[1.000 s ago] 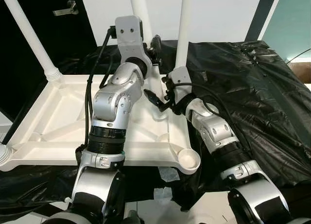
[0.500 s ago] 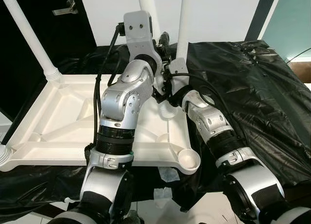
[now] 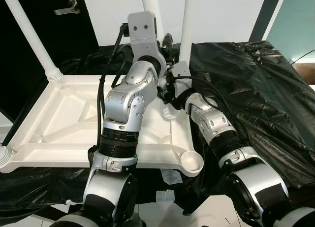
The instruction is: Building children table
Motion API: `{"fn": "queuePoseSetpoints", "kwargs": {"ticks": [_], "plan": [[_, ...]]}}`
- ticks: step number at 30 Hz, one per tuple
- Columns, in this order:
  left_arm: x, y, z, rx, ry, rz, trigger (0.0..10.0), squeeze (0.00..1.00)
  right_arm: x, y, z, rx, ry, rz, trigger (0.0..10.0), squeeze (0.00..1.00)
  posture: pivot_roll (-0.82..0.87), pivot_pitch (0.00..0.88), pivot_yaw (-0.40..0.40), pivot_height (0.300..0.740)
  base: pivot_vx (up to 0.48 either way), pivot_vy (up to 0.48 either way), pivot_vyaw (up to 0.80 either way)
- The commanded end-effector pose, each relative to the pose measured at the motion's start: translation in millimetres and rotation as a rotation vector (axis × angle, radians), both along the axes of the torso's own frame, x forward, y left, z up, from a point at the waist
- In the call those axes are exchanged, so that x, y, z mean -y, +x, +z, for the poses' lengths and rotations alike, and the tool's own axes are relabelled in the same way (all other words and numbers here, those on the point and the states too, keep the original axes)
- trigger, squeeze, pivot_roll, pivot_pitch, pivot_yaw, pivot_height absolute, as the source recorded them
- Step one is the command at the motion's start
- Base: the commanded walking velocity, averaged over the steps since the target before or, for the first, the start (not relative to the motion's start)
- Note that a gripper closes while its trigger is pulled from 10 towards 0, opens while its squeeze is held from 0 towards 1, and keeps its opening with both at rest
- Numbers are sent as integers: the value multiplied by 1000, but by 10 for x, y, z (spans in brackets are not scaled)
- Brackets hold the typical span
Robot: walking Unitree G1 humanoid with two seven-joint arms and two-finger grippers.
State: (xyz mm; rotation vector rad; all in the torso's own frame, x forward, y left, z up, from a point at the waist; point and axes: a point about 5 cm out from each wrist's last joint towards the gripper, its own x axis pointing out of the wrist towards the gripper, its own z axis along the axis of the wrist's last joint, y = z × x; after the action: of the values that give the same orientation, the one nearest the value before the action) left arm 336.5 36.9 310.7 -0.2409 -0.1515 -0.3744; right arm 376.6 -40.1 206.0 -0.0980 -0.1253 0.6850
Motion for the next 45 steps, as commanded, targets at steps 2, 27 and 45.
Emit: {"fn": "queuePoseSetpoints", "kwargs": {"ticks": [2, 27, 45], "plan": [[141, -92, 82, 33, -8, -83, 10000, 0, -67, -13, 43, 25, -14, 40, 0, 0, 131, 10, 17, 740, 0, 0, 0], [-71, -292, 37, 258, 78, -204, 10000, 0, 198, 36, 17, -39, 152, -85, 10000, 0, 124, 0, 18, 740, 0, 0, 0], [-482, -783, -667, 247, 275, -426, 10000, 0, 509, -48, -15, 42, 138, -163, 10000, 0, 140, 31, -7, 740, 0, 0, 0]]}}
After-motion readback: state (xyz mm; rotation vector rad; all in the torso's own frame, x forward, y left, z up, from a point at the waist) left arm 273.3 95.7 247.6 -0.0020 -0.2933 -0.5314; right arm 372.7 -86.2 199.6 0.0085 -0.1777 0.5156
